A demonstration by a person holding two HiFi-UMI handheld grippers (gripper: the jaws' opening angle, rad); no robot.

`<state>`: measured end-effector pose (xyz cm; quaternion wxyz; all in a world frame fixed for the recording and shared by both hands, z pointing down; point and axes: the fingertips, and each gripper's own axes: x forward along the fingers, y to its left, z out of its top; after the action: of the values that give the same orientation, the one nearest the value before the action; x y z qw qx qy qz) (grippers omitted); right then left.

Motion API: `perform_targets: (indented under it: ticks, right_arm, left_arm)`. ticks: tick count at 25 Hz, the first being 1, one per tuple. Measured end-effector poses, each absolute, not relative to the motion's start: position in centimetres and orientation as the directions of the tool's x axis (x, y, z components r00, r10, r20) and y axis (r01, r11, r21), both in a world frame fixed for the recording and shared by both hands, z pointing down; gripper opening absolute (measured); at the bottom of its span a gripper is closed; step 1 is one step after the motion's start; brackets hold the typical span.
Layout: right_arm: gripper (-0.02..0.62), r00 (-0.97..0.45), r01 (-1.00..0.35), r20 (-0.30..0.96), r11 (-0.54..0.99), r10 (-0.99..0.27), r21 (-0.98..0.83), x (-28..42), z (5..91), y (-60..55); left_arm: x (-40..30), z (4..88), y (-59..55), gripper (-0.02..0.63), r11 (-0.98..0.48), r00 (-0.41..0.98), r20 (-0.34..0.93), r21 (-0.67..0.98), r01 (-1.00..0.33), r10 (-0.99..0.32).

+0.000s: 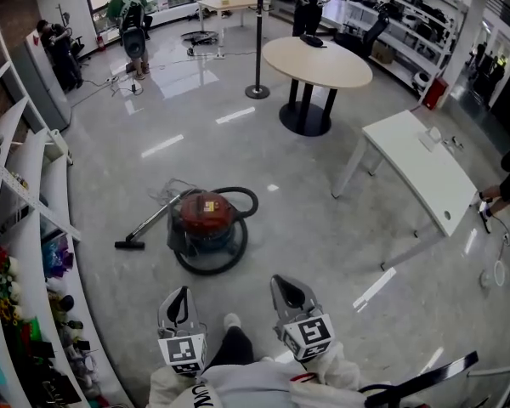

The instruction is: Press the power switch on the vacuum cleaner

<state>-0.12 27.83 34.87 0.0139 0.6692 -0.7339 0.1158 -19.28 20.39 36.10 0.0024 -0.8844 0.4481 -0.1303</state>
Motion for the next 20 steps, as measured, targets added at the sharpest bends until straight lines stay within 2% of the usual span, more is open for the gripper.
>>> perform_targets:
  ticks: [20]
  right_arm:
    - [0.0,-0.015,-1.0,0.191,0.01,-0.982,-0.026,0.0,32.6,15.3]
  left_arm:
    - [-20.4,35.9,6.0,0.0,-0.618,0.597,0.196,-0.07,-0.783,-0.778]
